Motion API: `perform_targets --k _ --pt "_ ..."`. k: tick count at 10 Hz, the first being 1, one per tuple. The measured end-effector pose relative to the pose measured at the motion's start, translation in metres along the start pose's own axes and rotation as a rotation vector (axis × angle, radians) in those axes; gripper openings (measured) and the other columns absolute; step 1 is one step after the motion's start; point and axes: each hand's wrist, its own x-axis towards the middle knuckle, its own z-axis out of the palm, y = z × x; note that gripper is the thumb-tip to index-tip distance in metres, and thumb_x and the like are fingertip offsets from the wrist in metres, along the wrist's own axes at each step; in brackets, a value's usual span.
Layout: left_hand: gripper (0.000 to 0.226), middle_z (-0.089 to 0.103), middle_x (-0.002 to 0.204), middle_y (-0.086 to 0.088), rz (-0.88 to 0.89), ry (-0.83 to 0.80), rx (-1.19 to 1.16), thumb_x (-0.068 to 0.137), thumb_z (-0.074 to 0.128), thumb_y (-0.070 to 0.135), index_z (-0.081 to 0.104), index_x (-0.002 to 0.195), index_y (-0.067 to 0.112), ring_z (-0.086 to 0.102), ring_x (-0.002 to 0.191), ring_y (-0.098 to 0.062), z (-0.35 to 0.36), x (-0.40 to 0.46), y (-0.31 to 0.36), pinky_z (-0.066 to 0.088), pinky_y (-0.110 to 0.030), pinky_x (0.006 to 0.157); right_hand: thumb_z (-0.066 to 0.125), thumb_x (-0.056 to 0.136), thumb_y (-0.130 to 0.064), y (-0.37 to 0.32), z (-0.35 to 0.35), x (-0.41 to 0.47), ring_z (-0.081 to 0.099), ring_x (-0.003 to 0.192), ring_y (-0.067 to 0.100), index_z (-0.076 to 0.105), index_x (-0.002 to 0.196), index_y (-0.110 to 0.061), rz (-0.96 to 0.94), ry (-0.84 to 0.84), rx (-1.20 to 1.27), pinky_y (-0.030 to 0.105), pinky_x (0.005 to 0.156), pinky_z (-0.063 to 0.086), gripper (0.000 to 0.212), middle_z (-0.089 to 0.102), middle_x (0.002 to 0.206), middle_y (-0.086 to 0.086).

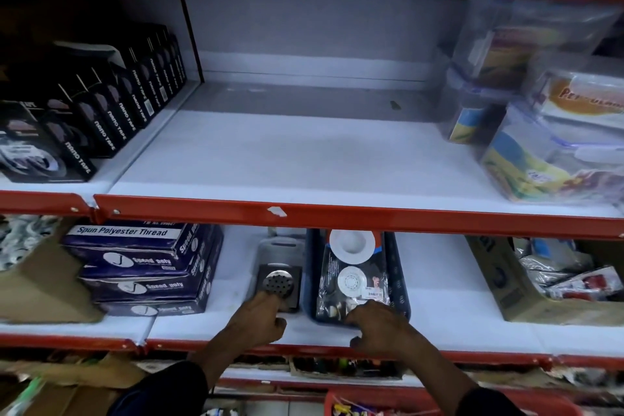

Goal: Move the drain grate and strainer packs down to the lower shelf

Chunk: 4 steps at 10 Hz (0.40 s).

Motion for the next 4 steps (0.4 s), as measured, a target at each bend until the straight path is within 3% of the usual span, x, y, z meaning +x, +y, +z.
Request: perform_targets --k 1,2,3,4 --pt "0.052 0.066 0.123 0.002 -0.042 -0.049 -0.013 0.067 0.045 0.040 0.063 0.115 0.037 0.060 0.114 -0.017 0.006 -0.005 -0.005 0.052 -0.030 0.096 0.059 0.067 -0.039 0.002 0.006 0.001 0.058 0.087 0.021 0.063 0.093 -0.016 -0.027 0.002 -0.007 0.027 0.063 0.041 0.035 0.065 0.091 0.002" --pt "0.050 0.067 0.120 0.003 -0.023 -0.072 -0.017 0.066 0.046 0.039 0.065 0.112 0.034 0.059 0.115 -0.015 0.007 -0.014 0.000 0.051 -0.030 0.096 0.064 0.071 -0.032 -0.009 -0.002 -0.006 0.055 0.076 0.020 0.065 0.084 -0.012 -0.050 -0.046 -0.027 0.023 0.051 0.030 0.024 0.063 0.080 0.004" --pt "0.044 0.073 0.109 0.004 0.003 -0.103 -0.026 0.064 0.048 0.035 0.070 0.102 0.030 0.065 0.104 -0.013 0.014 -0.022 -0.001 0.055 -0.028 0.090 0.066 0.070 -0.027 -0.014 -0.002 -0.011 0.055 0.070 0.018 0.068 0.080 -0.008 -0.055 -0.110 -0.038 0.025 0.055 0.038 0.022 0.068 0.078 0.007" --pt "0.043 0.073 0.108 0.005 0.027 -0.085 -0.017 0.065 0.047 0.036 0.071 0.100 0.031 0.066 0.105 -0.013 0.016 -0.025 0.001 0.056 -0.030 0.090 0.064 0.067 -0.027 -0.018 0.000 -0.014 0.064 0.079 0.025 0.070 0.085 -0.008 -0.066 -0.164 -0.034 0.033 0.063 0.051 0.027 0.072 0.087 0.012"
